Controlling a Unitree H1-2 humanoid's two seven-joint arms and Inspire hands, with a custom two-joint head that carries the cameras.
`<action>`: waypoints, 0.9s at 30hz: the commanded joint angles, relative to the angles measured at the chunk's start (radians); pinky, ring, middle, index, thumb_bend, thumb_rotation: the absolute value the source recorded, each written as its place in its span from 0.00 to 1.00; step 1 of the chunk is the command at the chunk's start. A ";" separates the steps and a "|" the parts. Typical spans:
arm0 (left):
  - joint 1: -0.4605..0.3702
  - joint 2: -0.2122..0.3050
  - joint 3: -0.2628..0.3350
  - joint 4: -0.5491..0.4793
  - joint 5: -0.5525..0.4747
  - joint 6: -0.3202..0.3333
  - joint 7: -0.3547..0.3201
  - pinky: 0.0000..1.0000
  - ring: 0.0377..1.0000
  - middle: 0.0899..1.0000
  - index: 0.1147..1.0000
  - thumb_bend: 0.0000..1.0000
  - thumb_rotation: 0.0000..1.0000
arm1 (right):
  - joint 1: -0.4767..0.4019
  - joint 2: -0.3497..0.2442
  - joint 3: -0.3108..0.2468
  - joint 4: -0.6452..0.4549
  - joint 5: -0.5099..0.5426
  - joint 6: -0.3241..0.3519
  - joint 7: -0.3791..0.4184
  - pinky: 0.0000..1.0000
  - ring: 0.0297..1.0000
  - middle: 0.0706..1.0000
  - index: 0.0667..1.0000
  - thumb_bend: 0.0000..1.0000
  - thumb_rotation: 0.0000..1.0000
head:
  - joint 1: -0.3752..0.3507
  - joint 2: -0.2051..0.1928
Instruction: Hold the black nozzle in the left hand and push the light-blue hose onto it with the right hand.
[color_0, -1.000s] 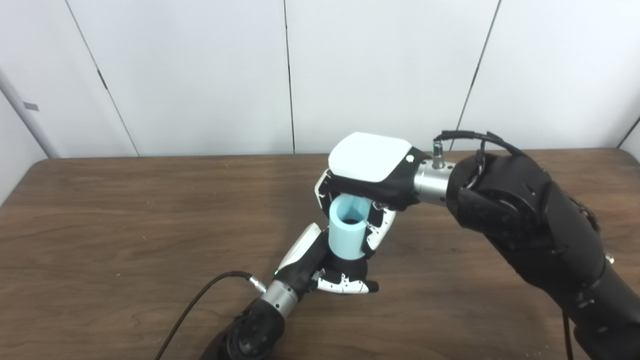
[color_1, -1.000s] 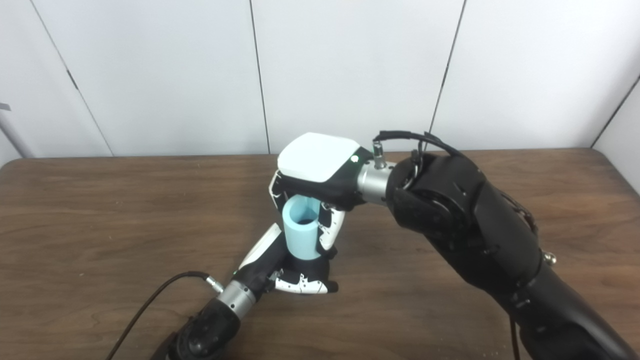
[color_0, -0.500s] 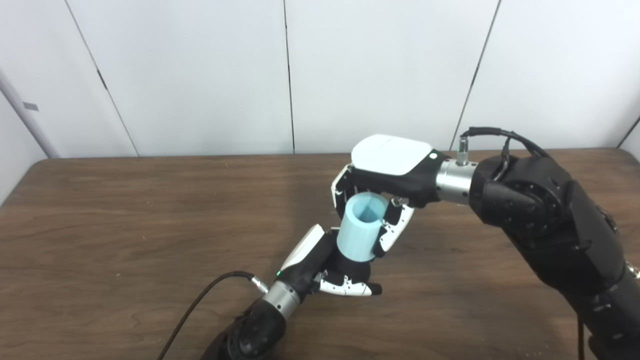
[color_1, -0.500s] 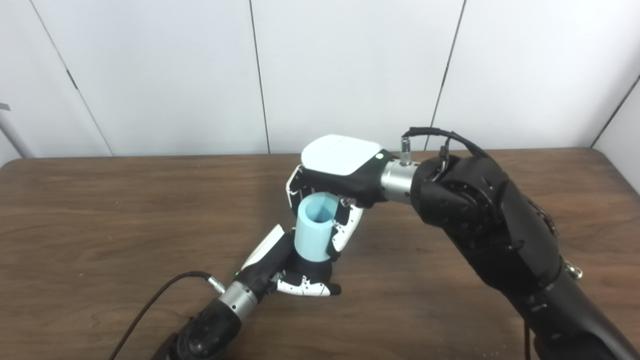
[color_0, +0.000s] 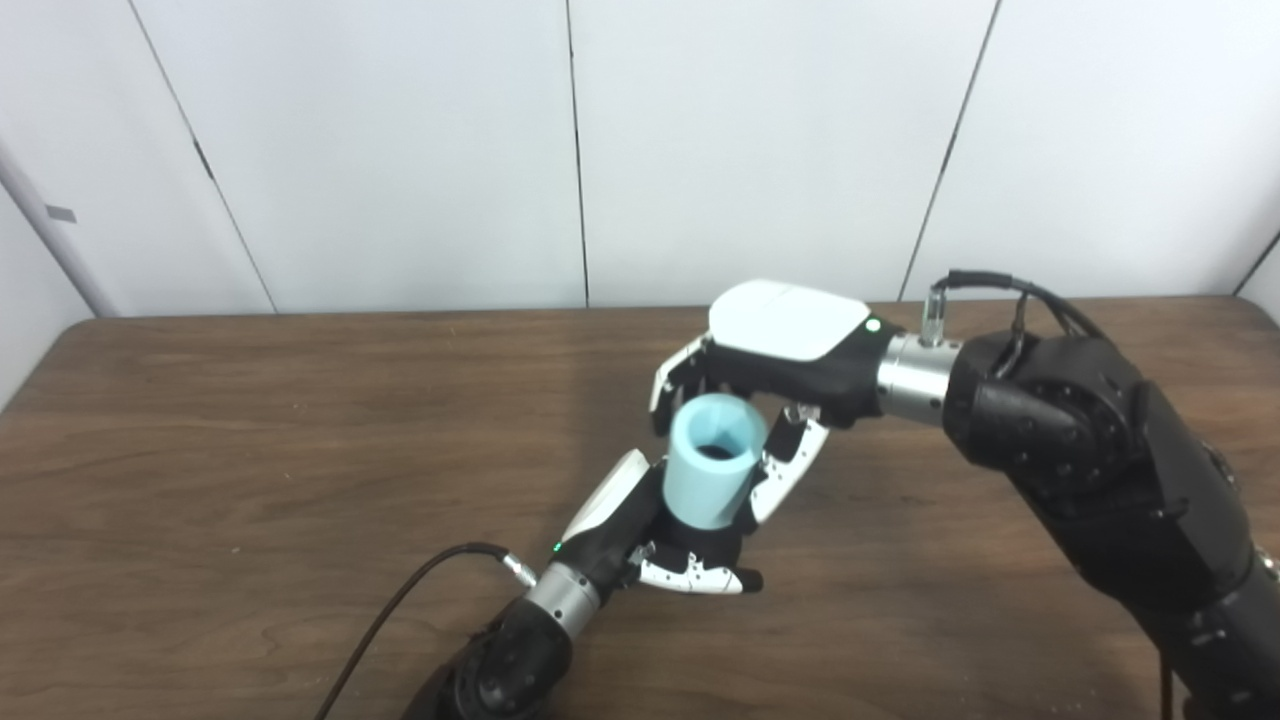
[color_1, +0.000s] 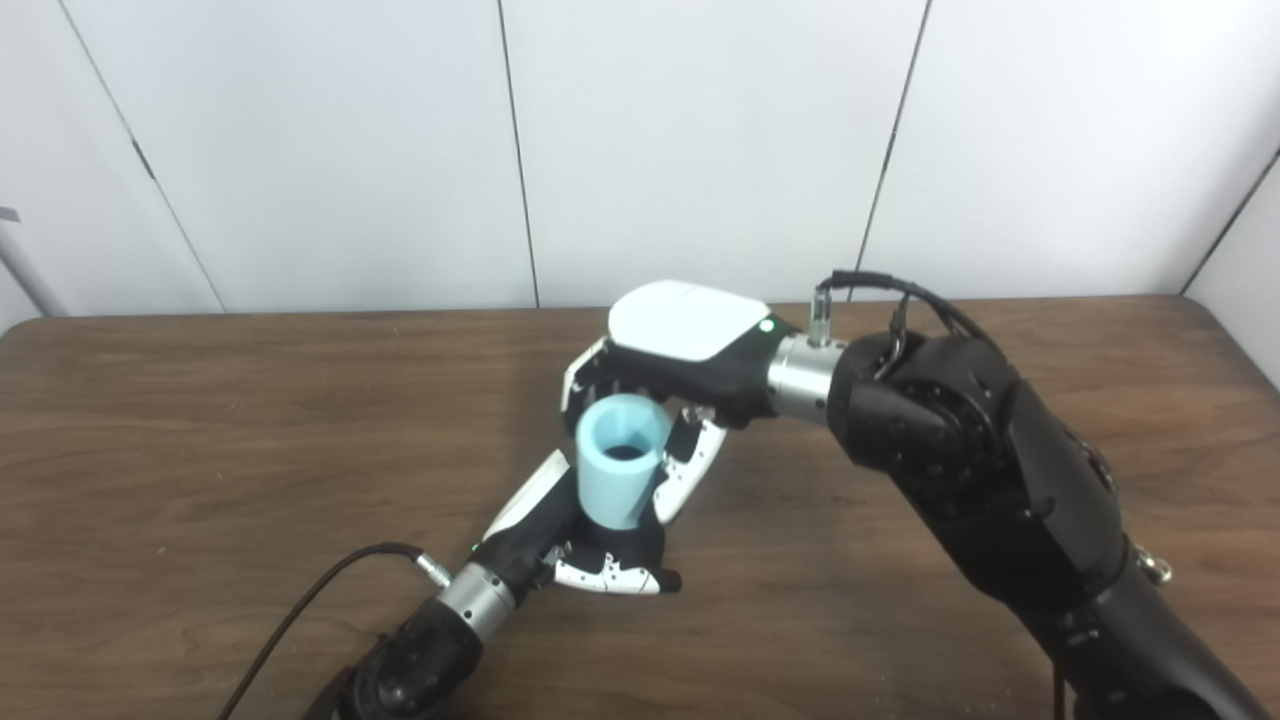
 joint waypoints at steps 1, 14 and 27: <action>0.040 0.005 -0.015 0.037 0.012 0.076 -0.050 0.87 0.59 0.50 0.38 0.51 0.00 | -0.042 0.000 -0.014 -0.013 -0.012 -0.078 -0.066 0.92 0.91 0.91 0.79 1.00 0.35 | -0.001 0.001; 0.043 -0.002 -0.011 0.039 0.018 0.092 -0.051 0.90 0.65 0.48 0.39 0.52 0.00 | -0.018 0.026 -0.039 -0.024 -0.050 -0.254 -0.160 1.00 1.00 1.00 0.91 1.00 0.42 | -0.003 0.004; 0.045 0.011 -0.027 0.018 0.041 0.094 -0.060 0.88 0.64 0.56 0.42 0.52 0.07 | 0.009 0.027 -0.098 -0.051 -0.049 -0.305 -0.217 1.00 1.00 1.00 0.93 1.00 0.42 | 0.001 0.005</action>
